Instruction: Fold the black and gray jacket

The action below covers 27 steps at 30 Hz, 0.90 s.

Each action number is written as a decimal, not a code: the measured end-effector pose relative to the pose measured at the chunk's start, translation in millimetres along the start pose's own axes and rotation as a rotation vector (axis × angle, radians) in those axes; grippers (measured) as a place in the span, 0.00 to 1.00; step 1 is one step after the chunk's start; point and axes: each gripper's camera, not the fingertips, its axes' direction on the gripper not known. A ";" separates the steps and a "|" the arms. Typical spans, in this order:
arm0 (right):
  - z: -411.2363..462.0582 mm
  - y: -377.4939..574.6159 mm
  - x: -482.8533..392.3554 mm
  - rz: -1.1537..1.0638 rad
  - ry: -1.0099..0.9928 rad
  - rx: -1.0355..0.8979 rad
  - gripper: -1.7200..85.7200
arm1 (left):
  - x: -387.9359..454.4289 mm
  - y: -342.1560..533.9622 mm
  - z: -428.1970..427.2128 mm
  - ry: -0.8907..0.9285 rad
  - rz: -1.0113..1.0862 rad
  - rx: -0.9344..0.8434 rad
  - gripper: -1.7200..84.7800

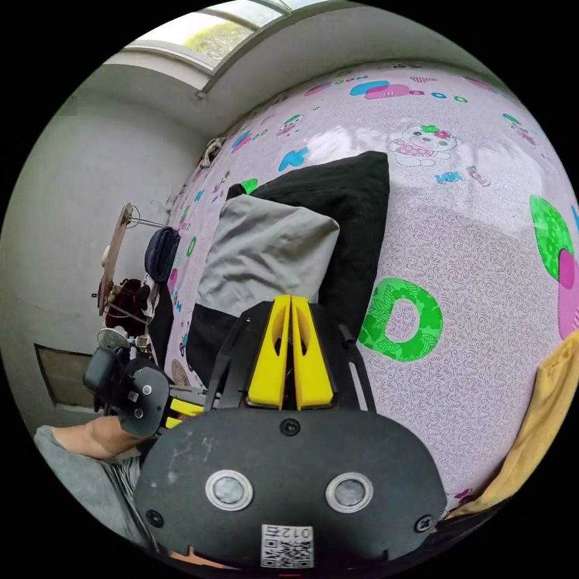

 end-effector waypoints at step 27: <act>-68.6 -86.6 127.3 0.079 -0.361 -0.116 0.23 | -308.9 169.3 -218.5 0.450 -0.581 0.450 0.20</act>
